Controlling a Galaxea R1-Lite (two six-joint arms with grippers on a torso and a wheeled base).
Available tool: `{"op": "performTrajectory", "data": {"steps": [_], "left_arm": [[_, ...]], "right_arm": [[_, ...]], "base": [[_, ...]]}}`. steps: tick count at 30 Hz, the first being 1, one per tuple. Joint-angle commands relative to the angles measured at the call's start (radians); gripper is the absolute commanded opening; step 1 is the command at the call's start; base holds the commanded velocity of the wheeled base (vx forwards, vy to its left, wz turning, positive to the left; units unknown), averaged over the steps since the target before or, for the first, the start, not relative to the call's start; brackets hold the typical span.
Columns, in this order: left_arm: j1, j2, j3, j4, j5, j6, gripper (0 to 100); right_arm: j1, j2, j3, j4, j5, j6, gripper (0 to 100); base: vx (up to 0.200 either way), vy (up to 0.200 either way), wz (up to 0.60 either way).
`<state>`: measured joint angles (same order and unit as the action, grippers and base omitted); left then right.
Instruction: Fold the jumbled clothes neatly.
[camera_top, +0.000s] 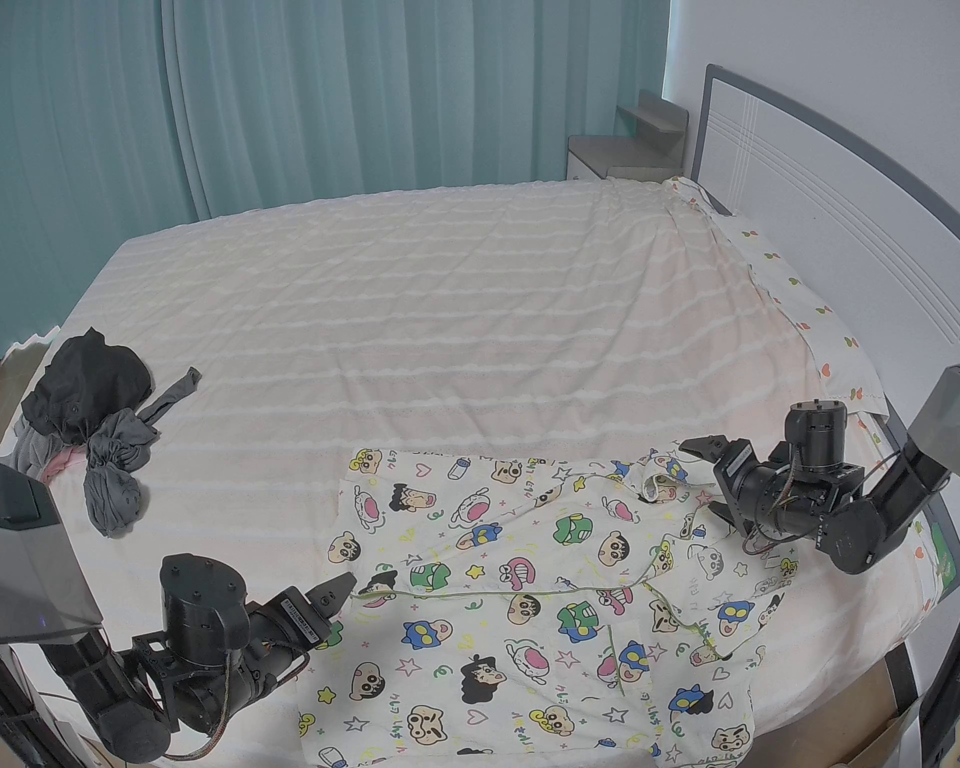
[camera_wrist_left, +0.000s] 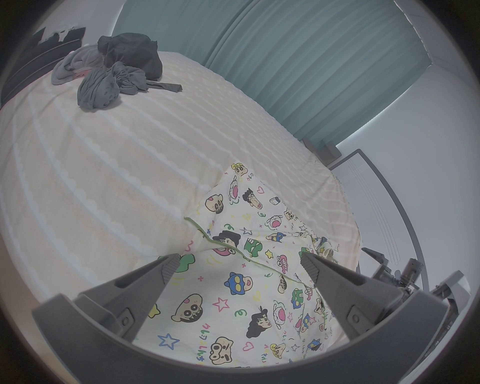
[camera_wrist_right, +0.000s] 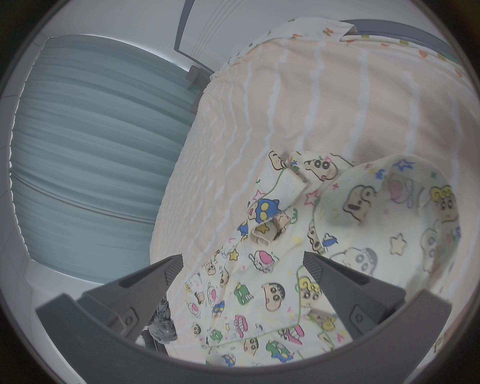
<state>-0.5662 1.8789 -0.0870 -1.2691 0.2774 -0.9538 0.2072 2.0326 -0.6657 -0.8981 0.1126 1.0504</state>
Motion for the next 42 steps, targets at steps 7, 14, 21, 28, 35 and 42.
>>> {"op": "performTrajectory", "data": {"steps": [7,14,21,28,35,42], "left_arm": [[-0.001,0.002,0.015,-0.004,0.0,-0.002,100],[0.002,0.006,0.023,-0.004,0.002,-0.003,100],[0.006,0.008,0.023,-0.004,0.002,-0.005,100],[0.012,0.008,0.024,-0.004,0.002,-0.005,100],[0.017,0.008,0.029,-0.006,0.002,-0.006,100],[0.015,0.008,0.03,-0.006,0.002,-0.006,100]], "right_arm": [[0.014,0.149,-0.169,0.113,-0.007,0.006,100],[0.014,0.235,-0.298,0.173,-0.033,0.006,100],[0.008,0.314,-0.451,0.203,-0.073,0.005,100],[-0.002,0.373,-0.586,0.202,-0.117,0.003,100],[-0.029,0.422,-0.862,0.108,-0.194,-0.024,100],[-0.035,0.439,-0.959,0.085,-0.189,-0.087,100]], "base": [[0.0,0.0,0.0],[0.0,0.0,0.0],[0.0,0.0,0.0],[0.0,0.0,0.0],[0.0,0.0,0.0],[0.0,0.0,0.0]]}}
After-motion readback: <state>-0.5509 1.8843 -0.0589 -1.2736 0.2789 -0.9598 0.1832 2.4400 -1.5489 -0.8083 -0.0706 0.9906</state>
